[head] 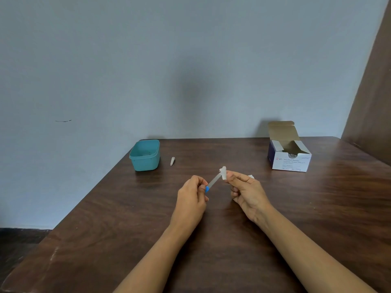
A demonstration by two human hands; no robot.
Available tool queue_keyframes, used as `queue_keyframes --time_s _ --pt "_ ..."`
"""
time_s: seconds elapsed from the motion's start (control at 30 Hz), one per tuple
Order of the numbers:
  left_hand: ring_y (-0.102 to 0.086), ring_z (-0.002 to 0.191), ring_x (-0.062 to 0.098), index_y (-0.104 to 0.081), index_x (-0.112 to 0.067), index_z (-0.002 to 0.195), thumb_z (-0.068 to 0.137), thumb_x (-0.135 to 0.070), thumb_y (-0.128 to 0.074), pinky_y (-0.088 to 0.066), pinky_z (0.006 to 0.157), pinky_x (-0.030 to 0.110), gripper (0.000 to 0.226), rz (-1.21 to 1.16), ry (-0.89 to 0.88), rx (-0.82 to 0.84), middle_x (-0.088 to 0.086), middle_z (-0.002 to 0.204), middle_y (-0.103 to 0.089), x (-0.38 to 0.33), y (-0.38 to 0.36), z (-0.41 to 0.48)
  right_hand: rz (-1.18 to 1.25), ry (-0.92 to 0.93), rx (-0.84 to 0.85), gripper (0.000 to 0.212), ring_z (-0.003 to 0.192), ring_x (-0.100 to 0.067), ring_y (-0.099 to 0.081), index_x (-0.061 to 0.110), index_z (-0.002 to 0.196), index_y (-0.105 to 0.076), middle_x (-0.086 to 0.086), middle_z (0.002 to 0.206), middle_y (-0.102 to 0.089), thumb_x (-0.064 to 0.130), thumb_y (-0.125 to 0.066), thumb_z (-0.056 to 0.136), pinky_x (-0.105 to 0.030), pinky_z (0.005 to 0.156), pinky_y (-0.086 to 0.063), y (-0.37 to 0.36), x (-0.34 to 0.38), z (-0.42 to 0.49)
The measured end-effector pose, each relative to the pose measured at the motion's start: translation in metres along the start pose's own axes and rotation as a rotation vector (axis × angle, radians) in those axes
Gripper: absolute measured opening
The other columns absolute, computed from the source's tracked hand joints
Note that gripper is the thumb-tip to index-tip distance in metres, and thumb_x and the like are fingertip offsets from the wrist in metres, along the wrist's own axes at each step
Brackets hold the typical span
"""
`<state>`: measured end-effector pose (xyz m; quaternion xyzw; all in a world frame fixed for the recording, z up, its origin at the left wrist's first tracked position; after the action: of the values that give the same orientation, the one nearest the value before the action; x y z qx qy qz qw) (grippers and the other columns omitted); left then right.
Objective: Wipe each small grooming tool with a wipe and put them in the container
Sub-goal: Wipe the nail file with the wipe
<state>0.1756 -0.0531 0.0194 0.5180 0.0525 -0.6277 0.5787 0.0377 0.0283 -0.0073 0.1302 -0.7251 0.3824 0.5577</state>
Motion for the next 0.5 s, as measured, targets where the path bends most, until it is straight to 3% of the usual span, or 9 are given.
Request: queue_keyframes --time_s 0.5 --pt "-0.060 0.071 0.006 -0.052 -0.023 0.091 0.098 -0.013 -0.044 -0.046 0.060 0.010 0.015 0.023 -0.019 0.052 -0.006 0.087 -0.057 -0.0052 -0.0036 -0.0006 -0.065 0.020 0.004 0.020 0.058 -0.006 -0.042 0.008 0.098 -0.073 0.000 0.080 -0.068 0.015 -0.073 0.079 -0.017 0.051 -0.039 0.0004 0.0003 -0.0020"
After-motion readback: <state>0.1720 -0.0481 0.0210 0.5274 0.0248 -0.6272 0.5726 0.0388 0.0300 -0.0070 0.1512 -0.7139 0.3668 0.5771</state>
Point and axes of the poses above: each hand's wrist, its own z-axis towards the middle knuckle, its own y-axis out of the back of the hand, x = y × z, the point moved 6 cm from there along z, towards the middle knuckle
